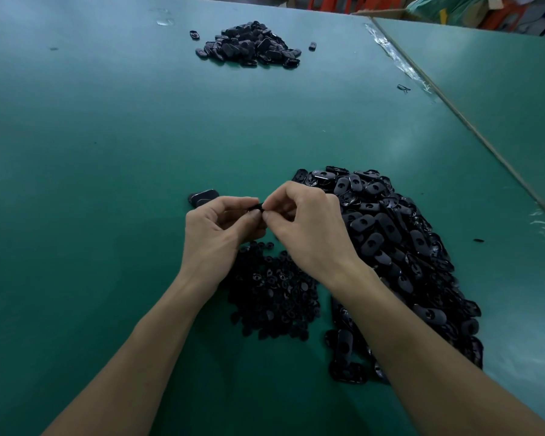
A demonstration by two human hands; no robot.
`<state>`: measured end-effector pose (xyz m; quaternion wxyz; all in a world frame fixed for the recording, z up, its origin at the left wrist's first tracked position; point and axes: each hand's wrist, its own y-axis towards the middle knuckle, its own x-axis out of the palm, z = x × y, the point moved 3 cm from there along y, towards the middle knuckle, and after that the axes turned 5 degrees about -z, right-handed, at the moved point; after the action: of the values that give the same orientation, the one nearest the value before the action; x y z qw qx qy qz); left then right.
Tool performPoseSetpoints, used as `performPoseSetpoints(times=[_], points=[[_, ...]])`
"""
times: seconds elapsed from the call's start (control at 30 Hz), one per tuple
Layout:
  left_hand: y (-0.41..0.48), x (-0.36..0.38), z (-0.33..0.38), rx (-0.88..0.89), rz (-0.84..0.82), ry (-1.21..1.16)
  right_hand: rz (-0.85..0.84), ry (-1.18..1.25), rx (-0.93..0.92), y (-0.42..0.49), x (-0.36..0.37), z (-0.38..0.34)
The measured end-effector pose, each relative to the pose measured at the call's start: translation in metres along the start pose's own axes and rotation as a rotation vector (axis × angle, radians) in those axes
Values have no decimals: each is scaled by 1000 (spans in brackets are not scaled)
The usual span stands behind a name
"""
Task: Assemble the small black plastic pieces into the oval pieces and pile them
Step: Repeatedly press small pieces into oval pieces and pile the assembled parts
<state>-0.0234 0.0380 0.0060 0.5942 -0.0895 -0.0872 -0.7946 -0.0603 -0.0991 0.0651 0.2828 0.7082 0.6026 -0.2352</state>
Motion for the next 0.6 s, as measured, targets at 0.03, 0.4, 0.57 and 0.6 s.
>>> performPoseSetpoints(times=[0.03,0.4,0.57,0.6], points=[[0,0,0,2,-2,-1,-5,2,4,0,0,0],[0,-2,1,8,-8,76,-17,29,75,1,3,4],[0,-3,-2,-8,-10,94,8,48,59,-4,10,4],[1,-4,-2,-12,-10,83,8,54,49,-5,11,4]])
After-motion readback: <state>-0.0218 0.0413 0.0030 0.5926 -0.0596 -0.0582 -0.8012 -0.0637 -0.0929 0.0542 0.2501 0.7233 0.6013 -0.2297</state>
